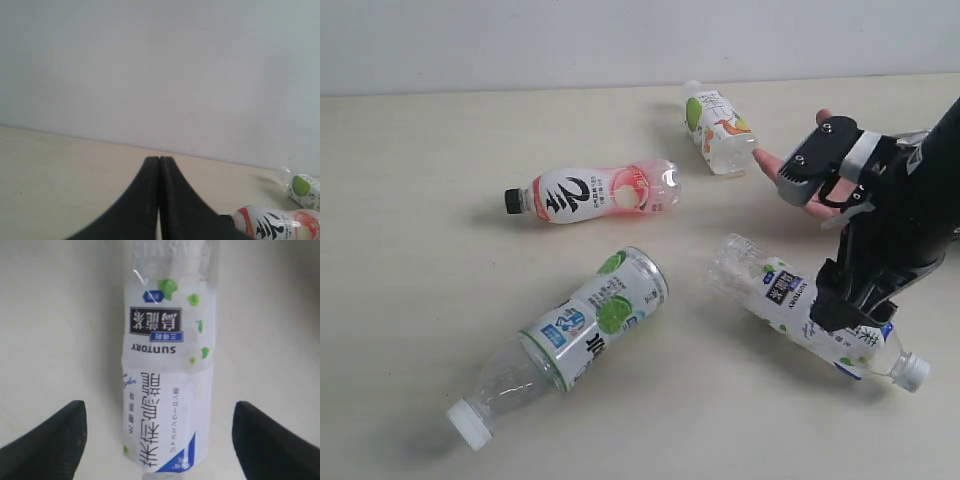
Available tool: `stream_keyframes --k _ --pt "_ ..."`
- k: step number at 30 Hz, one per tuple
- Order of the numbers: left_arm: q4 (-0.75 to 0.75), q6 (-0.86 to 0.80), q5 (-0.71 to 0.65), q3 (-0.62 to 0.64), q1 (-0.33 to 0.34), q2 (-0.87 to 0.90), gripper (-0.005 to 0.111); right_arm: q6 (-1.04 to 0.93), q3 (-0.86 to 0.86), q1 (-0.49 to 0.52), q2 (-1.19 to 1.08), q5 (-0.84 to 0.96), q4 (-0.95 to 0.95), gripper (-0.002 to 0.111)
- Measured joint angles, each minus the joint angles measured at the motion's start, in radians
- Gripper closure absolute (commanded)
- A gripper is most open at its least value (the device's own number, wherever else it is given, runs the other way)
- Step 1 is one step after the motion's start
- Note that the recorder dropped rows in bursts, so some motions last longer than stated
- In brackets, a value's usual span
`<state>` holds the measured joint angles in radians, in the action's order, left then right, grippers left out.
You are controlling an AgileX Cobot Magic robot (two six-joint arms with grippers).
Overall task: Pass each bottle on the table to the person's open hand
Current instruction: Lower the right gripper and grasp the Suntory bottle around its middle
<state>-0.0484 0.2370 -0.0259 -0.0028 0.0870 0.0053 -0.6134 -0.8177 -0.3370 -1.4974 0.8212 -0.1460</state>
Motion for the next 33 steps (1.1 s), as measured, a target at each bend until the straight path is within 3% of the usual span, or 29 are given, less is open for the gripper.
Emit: stream_keyframes --k 22,25,33 --pt "0.000 0.000 0.000 0.000 0.000 0.000 0.106 0.041 -0.011 0.000 -0.234 -0.090 0.056 0.033" --pt "0.000 0.000 0.000 0.000 0.000 0.000 0.106 0.052 -0.011 0.000 -0.241 -0.088 0.056 0.043" --pt "0.000 0.000 0.000 0.000 0.000 0.000 0.106 0.060 -0.011 0.000 -0.239 -0.026 0.056 0.085"
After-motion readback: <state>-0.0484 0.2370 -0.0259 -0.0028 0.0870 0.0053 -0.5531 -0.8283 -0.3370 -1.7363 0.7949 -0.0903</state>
